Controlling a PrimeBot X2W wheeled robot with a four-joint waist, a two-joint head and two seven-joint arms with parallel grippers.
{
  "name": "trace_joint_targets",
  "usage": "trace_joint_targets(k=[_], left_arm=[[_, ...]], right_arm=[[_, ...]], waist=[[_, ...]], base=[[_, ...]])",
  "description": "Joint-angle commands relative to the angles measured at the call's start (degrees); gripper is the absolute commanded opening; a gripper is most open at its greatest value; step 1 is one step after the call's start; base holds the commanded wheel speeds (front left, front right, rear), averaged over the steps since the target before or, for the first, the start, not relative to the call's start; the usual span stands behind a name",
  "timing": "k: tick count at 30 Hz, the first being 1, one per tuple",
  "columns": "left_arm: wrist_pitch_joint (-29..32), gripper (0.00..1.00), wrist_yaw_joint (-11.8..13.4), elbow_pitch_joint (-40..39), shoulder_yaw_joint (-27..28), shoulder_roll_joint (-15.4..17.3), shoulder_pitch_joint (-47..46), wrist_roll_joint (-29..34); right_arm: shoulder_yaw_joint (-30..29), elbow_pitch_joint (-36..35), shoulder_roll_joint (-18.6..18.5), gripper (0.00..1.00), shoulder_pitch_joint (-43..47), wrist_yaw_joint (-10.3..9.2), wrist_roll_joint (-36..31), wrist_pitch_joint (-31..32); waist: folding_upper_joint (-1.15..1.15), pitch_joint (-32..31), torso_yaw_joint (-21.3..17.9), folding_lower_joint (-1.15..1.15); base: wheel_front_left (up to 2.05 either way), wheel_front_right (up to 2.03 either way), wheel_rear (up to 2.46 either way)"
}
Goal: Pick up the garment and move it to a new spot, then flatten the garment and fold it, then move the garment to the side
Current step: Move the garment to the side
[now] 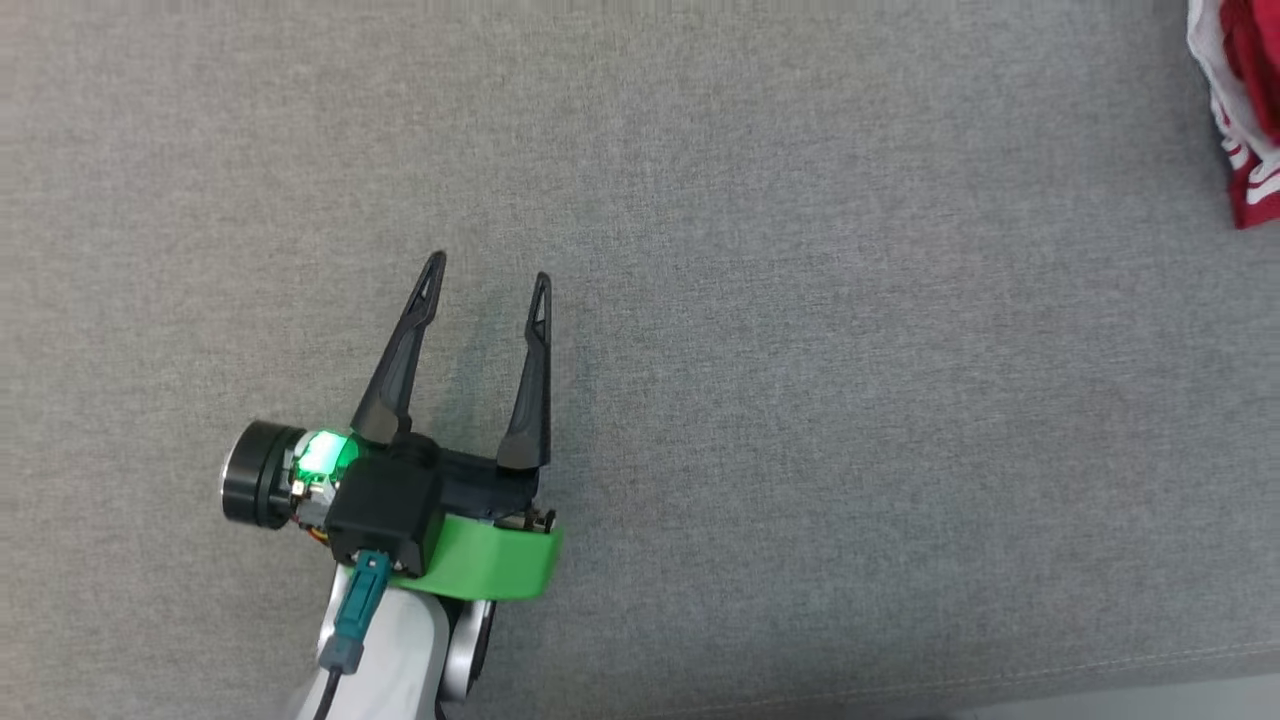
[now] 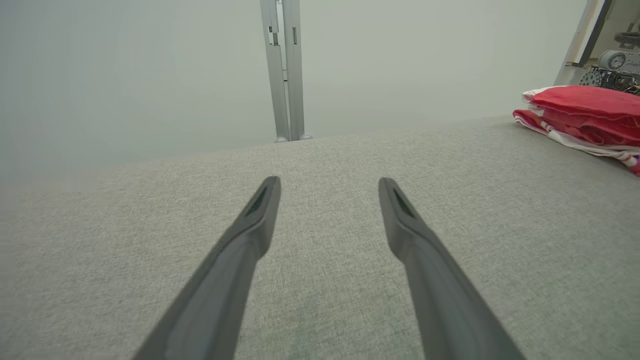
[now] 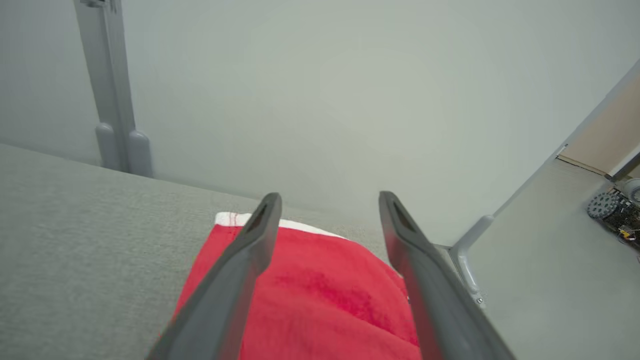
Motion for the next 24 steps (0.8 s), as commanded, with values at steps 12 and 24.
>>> trace_joint_targets(k=[12,24], left_arm=[[-0.2,1.00,3.4,5.6,5.0,0.1,9.8,-5.4],[-0.2,1.00,1.4,3.6,9.5,0.0,19.5,-7.2]], right_arm=[[-6.1,-18.4,23.2,1.00,27.7,-0.12,-12.7,-0.3],[-10.5,-31.7,37.6,1.00,46.8,-0.11,-20.1,-0.2]], waist=[[0.00,-20.1,1.1,-0.01],[0.00,-29.8,1.0,-0.01]], base=[[0.00,0.00,0.00],[0.00,0.00,0.00]])
